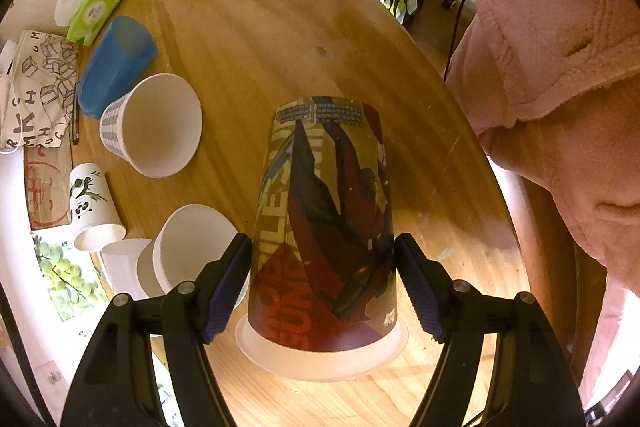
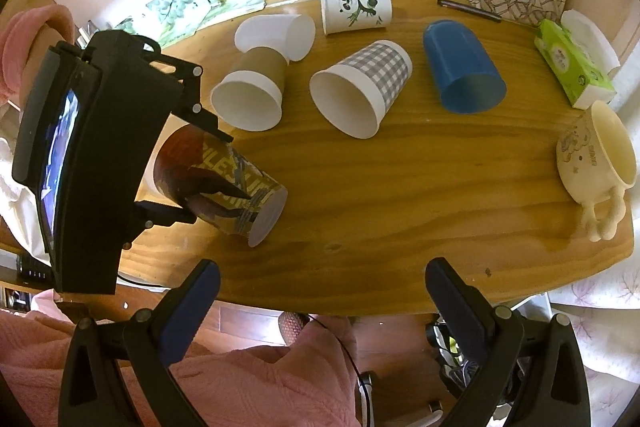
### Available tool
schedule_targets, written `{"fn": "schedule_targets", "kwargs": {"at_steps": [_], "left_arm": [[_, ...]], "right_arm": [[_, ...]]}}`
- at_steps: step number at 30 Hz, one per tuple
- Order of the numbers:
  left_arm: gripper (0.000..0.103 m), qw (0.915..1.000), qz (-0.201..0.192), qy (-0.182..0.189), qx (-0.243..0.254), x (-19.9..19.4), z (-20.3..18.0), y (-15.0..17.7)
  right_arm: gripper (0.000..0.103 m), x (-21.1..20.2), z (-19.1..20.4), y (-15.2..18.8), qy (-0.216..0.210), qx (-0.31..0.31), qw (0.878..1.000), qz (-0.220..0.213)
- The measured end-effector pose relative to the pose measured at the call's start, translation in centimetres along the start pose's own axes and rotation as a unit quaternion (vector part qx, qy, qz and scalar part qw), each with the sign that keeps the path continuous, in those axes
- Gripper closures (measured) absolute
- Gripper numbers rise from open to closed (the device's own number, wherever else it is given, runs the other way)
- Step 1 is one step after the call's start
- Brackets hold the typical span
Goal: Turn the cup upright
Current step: 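Tilt the cup onto its side with the left tool toward the right tool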
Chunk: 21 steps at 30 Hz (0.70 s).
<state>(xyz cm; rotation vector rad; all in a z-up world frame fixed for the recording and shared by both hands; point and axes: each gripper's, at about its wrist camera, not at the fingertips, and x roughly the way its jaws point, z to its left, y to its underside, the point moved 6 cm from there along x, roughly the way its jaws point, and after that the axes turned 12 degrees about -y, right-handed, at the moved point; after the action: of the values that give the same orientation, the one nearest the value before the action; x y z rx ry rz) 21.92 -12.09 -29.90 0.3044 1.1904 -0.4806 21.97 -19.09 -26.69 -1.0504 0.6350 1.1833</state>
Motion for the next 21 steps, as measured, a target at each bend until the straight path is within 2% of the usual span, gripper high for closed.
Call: {"fn": "schedule_targets", "kwargs": {"at_steps": [10,21], "left_arm": [[0.026,0.9998,0.003,-0.016,-0.007,-1.1,0.3,0.8],[0.026,0.9963,-0.017,-0.046,-0.070,-5.3,1.5,1.8]], "right_arm": [[0.000,0.4,0.7,0.2,-0.004,-0.014,1.000,0.009],[0.000,0.3,2.5,0.6,-0.005,-0.049,0.999,0.010]]}}
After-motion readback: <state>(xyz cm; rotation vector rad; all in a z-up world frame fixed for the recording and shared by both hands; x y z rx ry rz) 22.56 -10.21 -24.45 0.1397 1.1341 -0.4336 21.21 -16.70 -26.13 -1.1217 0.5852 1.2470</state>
